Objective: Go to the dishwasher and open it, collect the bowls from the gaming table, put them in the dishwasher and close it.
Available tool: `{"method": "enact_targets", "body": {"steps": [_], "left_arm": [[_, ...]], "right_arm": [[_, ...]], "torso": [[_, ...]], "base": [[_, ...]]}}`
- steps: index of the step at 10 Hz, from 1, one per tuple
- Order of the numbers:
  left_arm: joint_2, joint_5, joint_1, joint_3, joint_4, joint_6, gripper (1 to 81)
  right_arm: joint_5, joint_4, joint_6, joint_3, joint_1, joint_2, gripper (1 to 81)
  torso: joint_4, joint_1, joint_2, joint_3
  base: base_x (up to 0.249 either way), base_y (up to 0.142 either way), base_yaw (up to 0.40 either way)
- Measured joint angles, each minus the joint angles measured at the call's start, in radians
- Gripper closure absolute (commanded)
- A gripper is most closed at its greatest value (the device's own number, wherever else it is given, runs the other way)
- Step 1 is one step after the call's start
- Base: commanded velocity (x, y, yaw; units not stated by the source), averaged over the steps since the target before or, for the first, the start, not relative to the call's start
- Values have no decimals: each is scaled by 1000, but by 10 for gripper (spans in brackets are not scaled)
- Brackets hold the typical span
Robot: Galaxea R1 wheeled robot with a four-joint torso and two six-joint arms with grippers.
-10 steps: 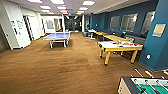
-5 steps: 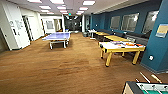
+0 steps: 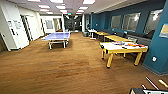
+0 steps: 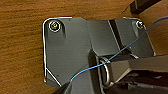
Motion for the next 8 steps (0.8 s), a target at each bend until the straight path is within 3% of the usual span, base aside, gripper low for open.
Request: {"method": "enact_targets", "body": {"steps": [8], "left_arm": [[1, -4, -2, 0, -4, 0, 10]], "right_arm": [[0, 1, 4, -41, 8, 14, 10]], "torso": [[0, 0, 0, 0]], "base": [[196, 0, 0]]}}
